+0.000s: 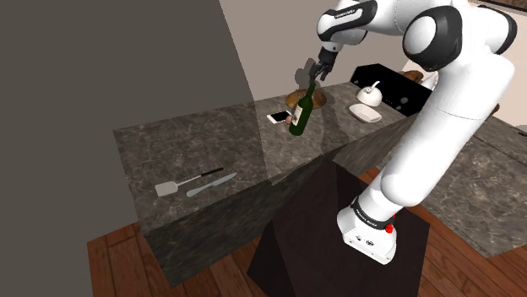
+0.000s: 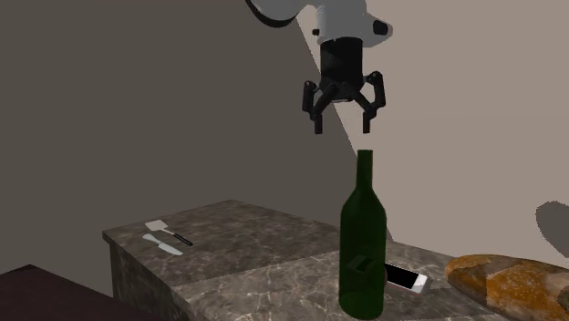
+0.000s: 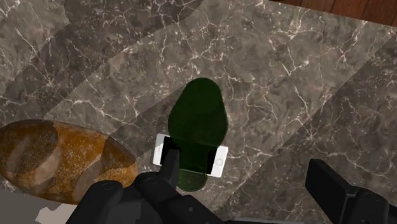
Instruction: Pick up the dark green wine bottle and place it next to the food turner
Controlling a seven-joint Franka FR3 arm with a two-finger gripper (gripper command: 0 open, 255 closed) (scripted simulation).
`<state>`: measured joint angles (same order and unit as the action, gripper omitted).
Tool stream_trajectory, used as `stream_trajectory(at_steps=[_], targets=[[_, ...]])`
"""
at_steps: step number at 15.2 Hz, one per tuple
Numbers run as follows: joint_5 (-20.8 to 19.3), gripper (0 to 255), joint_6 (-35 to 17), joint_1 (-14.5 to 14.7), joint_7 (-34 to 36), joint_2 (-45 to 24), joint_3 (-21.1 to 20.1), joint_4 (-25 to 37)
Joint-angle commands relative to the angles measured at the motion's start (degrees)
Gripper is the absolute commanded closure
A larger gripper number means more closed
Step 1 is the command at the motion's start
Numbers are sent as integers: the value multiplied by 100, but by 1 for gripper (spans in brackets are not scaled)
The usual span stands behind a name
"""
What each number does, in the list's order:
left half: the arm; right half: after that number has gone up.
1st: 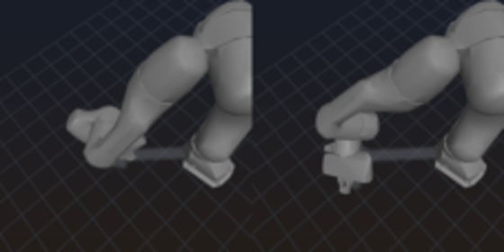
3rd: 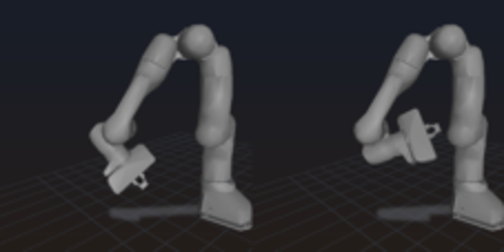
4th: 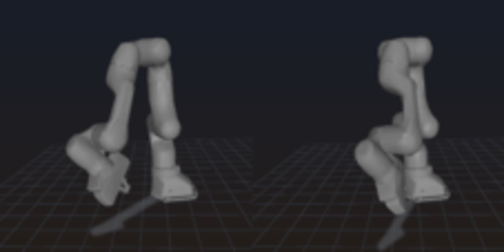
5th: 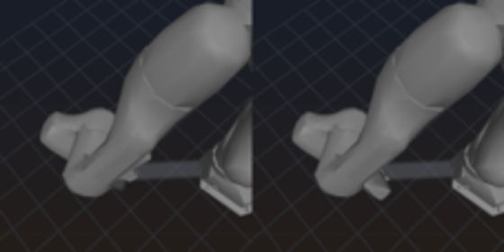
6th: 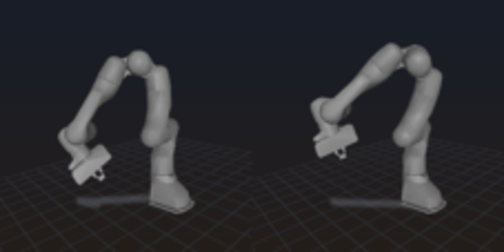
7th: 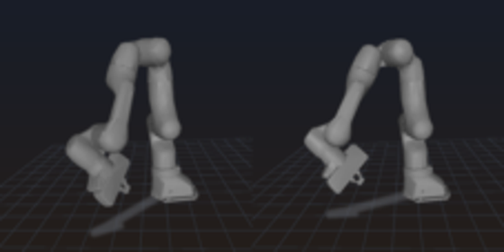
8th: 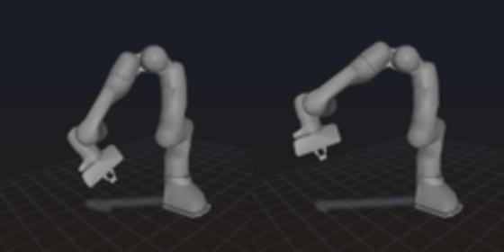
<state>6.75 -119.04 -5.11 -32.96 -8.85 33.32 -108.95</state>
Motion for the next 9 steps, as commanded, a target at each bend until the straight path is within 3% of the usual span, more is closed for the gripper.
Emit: stream_trajectory(at_steps=[1, 3, 9], targets=[[318, 0, 27, -192, -321, -465, 22, 368], [600, 0, 93, -410, -564, -928, -14, 785], [747, 0, -285, -463, -657, -1132, -94, 579]])
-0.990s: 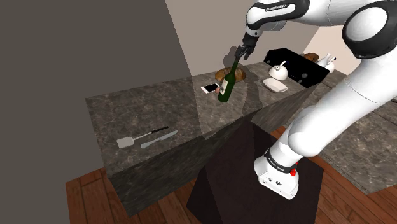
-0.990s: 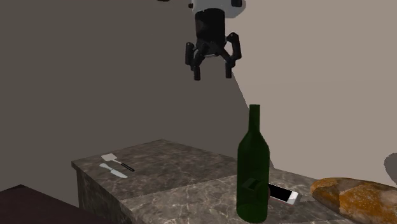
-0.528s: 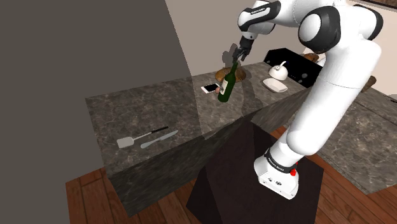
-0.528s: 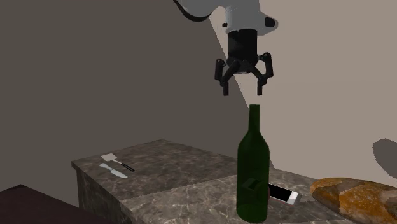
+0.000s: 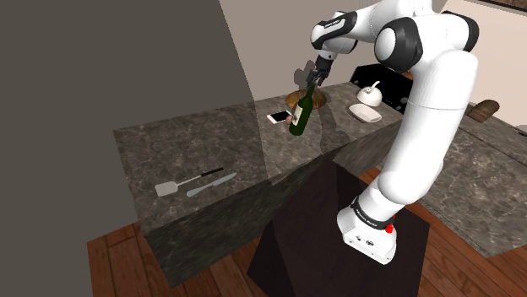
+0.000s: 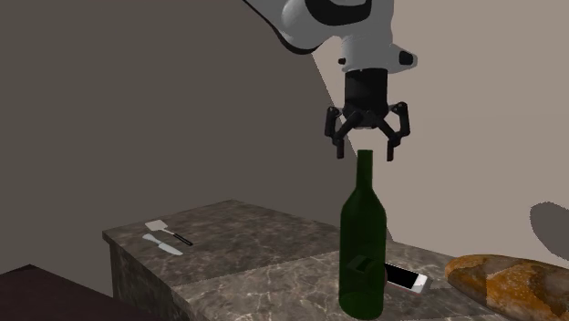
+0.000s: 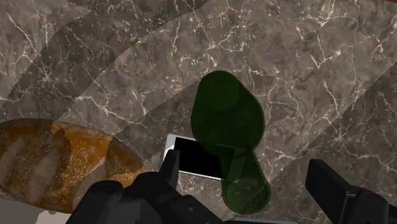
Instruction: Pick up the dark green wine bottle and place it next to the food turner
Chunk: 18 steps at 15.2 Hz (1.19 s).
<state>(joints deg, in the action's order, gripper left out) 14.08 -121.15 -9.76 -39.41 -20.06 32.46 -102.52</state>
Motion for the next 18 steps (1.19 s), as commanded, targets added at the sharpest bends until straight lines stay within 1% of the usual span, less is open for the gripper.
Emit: stream_trajectory(at_steps=[1, 9, 10, 18], targets=[[43, 0, -135, -6, -30, -49, -20, -93], [59, 0, -168, -11, -40, -71, -28, -109], [59, 255, -168, -11, -40, -71, -28, -109], [58, 255, -168, -11, -40, -70, -27, -109]])
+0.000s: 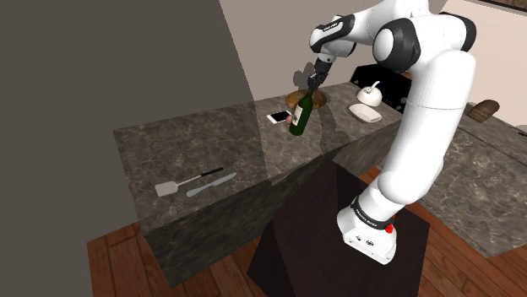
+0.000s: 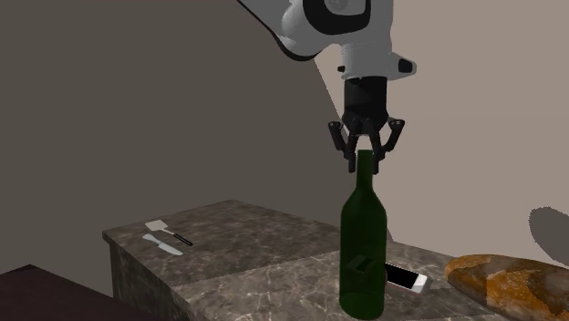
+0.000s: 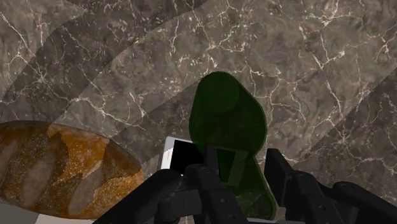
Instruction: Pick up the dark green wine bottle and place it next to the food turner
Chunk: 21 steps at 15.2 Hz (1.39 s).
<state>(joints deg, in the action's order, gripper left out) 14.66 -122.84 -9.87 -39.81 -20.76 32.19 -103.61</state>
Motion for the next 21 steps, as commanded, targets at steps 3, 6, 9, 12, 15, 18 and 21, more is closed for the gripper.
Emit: stream_trajectory(at_steps=[3, 6, 9, 12, 15, 18, 21], targets=[[-51, 255, 125, 15, 36, 67, 23, 69], [-124, 255, 318, 34, 86, 161, 55, 184], [-190, 255, 515, 49, 133, 246, 82, 311], [-249, 255, 716, 60, 175, 320, 105, 452], [-300, 255, 921, 66, 213, 384, 125, 605], [-376, 255, 1004, 178, 374, 486, 106, 613], [-514, 255, 924, 491, 803, 665, 6, 409]])
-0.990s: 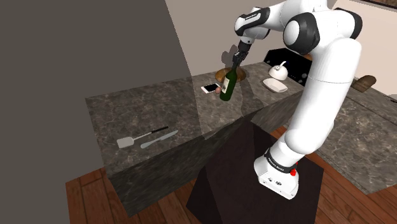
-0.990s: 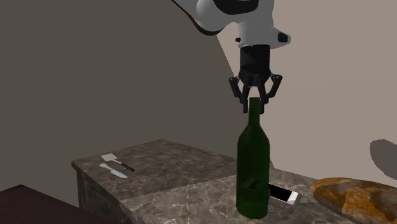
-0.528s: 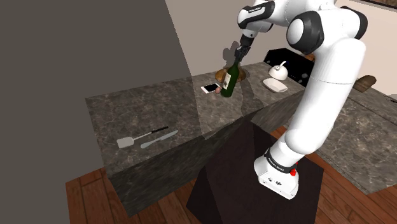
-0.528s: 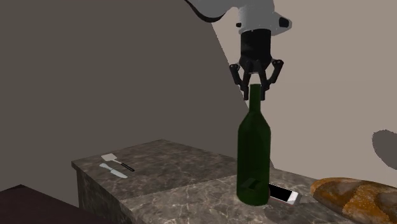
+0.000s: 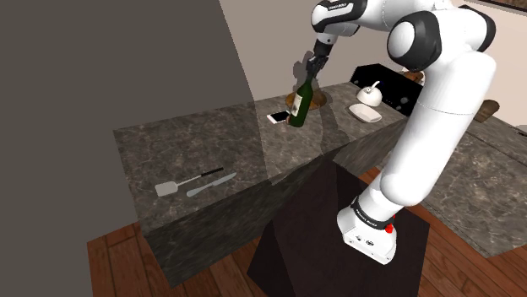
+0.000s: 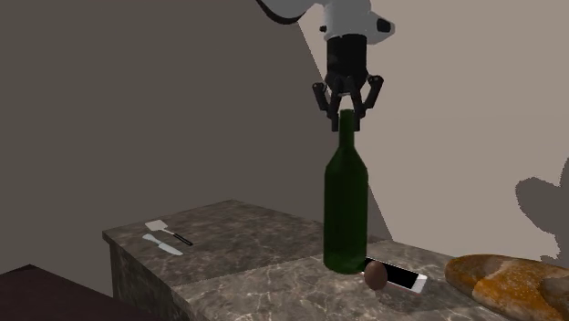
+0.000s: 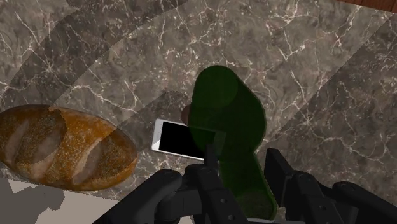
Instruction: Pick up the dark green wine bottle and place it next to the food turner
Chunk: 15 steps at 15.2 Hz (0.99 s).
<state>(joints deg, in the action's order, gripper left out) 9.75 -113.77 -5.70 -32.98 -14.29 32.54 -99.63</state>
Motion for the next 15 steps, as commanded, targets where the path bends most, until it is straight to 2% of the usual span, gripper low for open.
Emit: stream_trajectory(at_steps=[1, 8, 15], targets=[[-64, 255, -5, 171, 262, 67, -68, -42], [-260, 255, -83, 789, 1228, 242, -370, -214], [-322, 255, -48, 1318, 2117, 137, -696, -42]])
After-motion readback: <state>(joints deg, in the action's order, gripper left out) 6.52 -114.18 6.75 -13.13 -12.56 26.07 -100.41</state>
